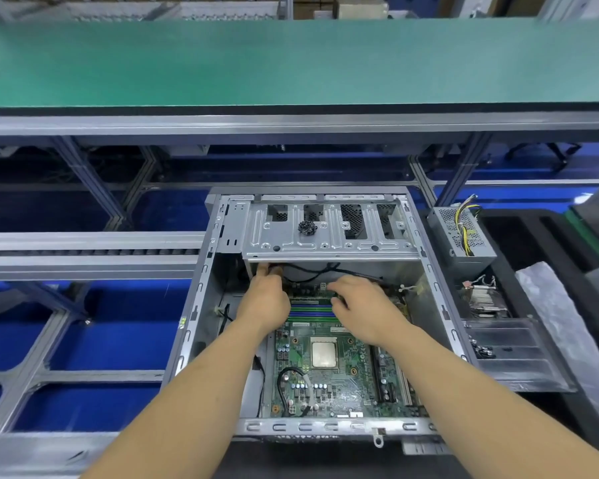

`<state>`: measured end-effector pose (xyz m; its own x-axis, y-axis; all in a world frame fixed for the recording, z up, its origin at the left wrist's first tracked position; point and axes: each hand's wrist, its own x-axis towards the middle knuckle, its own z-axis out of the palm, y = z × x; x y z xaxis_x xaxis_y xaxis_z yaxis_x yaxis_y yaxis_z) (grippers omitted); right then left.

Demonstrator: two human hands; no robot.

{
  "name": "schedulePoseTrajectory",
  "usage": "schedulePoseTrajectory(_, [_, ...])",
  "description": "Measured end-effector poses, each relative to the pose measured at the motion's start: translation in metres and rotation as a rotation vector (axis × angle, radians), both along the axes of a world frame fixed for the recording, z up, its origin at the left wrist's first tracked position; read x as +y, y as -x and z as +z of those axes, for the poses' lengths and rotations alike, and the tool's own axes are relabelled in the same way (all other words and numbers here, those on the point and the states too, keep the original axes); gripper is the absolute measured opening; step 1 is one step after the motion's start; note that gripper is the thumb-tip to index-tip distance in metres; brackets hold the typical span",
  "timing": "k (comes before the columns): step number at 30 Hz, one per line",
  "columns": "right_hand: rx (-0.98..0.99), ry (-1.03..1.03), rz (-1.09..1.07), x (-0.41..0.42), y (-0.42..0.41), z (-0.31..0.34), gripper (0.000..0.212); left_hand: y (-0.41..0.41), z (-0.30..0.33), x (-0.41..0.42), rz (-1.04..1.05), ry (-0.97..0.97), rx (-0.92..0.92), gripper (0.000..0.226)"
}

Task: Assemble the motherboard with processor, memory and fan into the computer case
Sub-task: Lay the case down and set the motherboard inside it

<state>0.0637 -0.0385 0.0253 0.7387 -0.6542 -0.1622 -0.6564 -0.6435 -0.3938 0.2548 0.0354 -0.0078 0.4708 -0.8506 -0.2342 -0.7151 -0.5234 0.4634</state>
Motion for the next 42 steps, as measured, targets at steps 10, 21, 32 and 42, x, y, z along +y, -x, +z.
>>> schedulePoseTrajectory(10, [0.118, -0.151, 0.063, -0.004, -0.093, -0.001, 0.030, 0.003, 0.009, 0.005, 0.013, -0.042, -0.003, 0.062])
schedulePoseTrajectory(21, [0.209, -0.282, 0.024, -0.009, -0.113, -0.024, 0.028, 0.007, 0.008, 0.005, 0.037, -0.075, -0.057, 0.067])
schedulePoseTrajectory(32, [0.191, -0.315, -0.036, -0.013, -0.126, -0.030, 0.031, 0.008, 0.011, 0.005, 0.060, -0.082, -0.055, 0.064])
schedulePoseTrajectory(42, [-0.094, -0.063, -0.139, 0.003, -0.059, 0.006, 0.020, 0.009, 0.020, 0.008, 0.068, 0.051, -0.072, 0.027])
